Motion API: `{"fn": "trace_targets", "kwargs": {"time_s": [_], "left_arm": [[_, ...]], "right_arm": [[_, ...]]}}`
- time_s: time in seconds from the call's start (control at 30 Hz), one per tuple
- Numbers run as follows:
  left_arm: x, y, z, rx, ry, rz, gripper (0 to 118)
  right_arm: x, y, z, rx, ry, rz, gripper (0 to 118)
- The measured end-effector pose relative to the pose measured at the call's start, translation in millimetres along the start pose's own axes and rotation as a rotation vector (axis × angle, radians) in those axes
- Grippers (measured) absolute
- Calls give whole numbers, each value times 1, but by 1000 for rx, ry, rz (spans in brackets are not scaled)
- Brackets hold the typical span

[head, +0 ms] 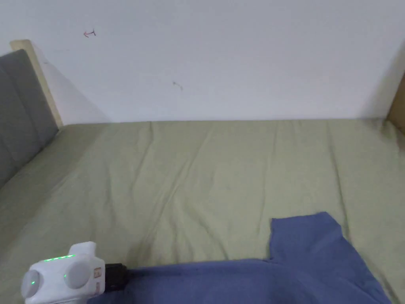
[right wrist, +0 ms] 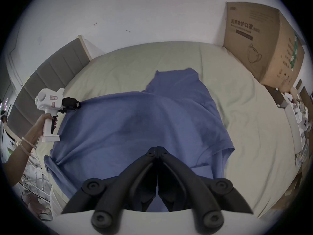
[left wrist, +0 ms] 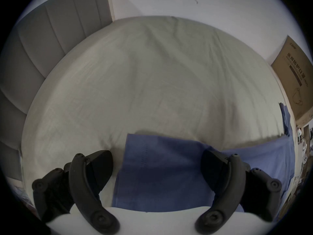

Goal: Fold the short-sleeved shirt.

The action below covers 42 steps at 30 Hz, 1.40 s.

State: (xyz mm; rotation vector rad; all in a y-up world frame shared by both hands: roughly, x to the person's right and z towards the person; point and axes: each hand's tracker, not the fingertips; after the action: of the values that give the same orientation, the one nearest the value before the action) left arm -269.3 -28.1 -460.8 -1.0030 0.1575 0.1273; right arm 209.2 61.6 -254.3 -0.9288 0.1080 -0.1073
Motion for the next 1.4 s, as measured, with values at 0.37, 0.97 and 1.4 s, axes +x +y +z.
{"fn": "trace_targets", "kwargs": {"time_s": [0.37,0.97,1.4], "left_arm": [[8,12,50,2,-31,-89,7],[18,12,100,44,-33,-195,7],[-2,35,178,142,-54,-169,7]], "right_arm": [[55,41,-18,-32,52,-128,91],[107,144,-167,-267,-122,51,37],[107,180,-72,-132,85,-175,4]]}}
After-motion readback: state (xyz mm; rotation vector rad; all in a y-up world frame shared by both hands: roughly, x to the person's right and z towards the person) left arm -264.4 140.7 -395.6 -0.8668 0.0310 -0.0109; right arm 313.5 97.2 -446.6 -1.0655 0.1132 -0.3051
